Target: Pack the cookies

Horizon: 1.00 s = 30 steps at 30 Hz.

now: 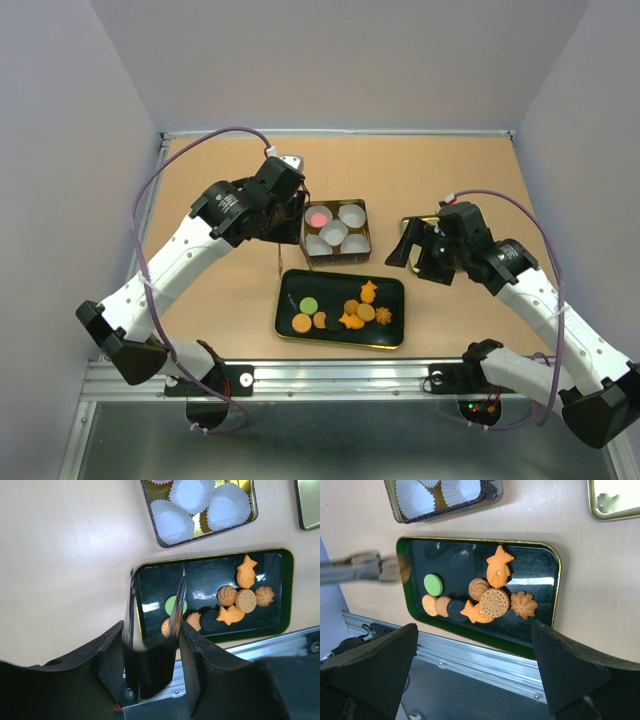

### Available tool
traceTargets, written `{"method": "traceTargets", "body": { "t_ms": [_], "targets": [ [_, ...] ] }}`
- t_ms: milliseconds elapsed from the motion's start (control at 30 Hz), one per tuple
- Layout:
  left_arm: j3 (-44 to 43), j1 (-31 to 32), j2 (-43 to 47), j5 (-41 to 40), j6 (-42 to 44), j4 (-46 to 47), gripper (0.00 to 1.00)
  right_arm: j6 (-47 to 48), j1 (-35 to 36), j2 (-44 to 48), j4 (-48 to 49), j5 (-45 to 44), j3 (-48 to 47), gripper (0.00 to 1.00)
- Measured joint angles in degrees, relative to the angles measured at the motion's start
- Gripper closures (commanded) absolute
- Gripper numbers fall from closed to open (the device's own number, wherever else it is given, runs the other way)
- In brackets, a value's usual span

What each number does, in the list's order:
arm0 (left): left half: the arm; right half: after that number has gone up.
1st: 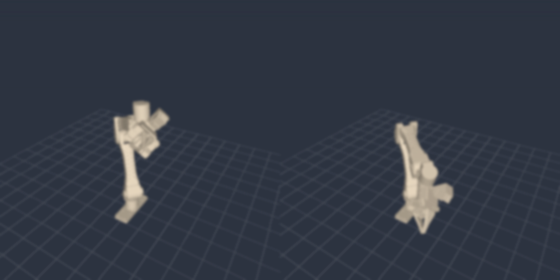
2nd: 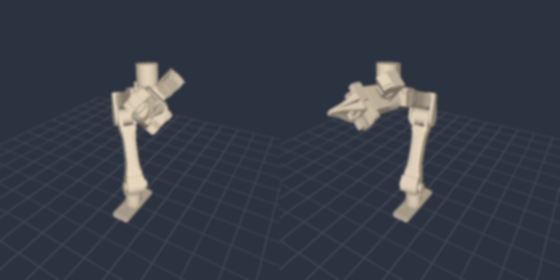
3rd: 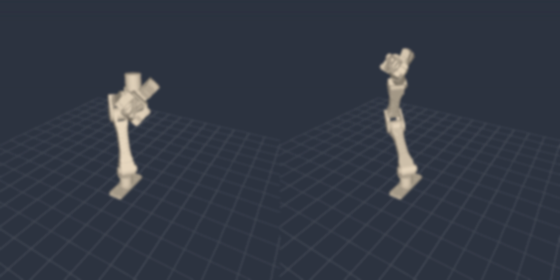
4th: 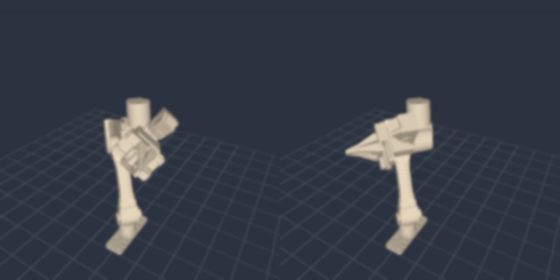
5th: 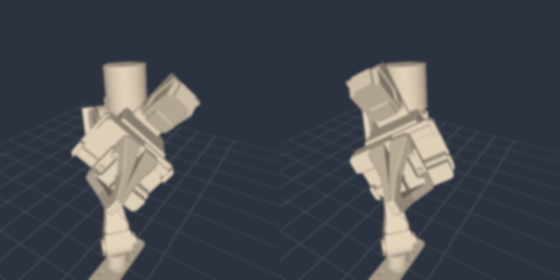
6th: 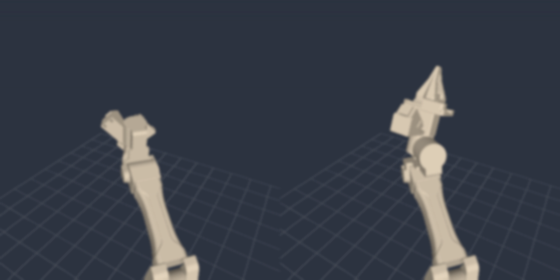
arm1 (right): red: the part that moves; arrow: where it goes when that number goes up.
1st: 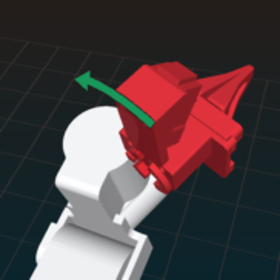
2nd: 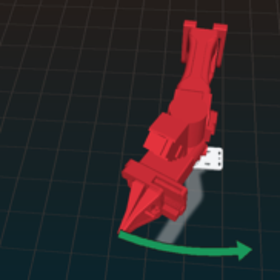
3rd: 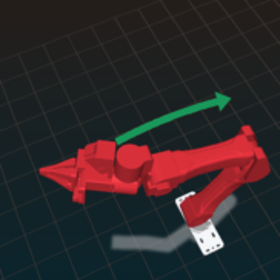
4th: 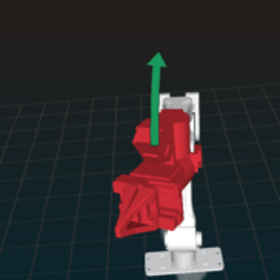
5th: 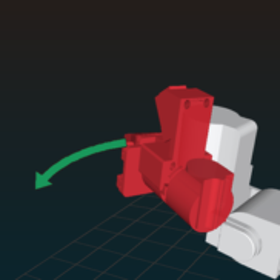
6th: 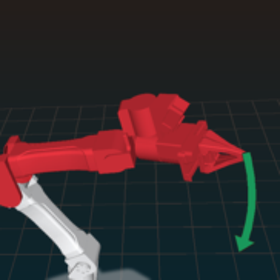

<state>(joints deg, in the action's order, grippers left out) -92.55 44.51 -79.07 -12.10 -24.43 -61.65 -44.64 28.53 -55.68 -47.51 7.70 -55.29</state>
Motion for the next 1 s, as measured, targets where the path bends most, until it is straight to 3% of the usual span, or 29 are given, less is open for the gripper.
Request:
{"method": "traceTargets", "body": {
  "t_ms": [233, 400, 500, 633, 800, 1000],
  "targets": [
    [1.2, 0.0, 4.5, 0.0, 0.9, -0.2, 0.48, -1.1, 0.0, -3.1, 0.4, -0.3, 0.0, 0.00],
    [7.3, 0.0, 12.0, 1.2, 0.8, -1.0, 0.53, -2.9, 0.0, -4.4, 0.8, -0.7, 0.0, 0.00],
    [11.3, 0.0, 17.9, 2.8, 0.5, -1.5, 0.52, -4.3, 0.0, -4.3, 1.3, -0.8, 0.0, 0.00],
    [16.4, 0.0, 22.6, 4.3, -0.3, -1.8, 0.45, -5.8, 0.0, -3.7, 2.4, 0.2, 0.0, 0.00],
    [22.1, 0.0, 23.1, 6.2, -0.4, 0.0, 0.43, -6.8, 1.2, -1.8, 5.2, 2.3, -0.2, 0.00],
    [27.5, 0.0, 16.5, 8.9, 1.3, 8.8, 0.43, -9.8, 5.6, -2.7, 6.1, 1.7, -1.2, 0.00]
  ]
}}
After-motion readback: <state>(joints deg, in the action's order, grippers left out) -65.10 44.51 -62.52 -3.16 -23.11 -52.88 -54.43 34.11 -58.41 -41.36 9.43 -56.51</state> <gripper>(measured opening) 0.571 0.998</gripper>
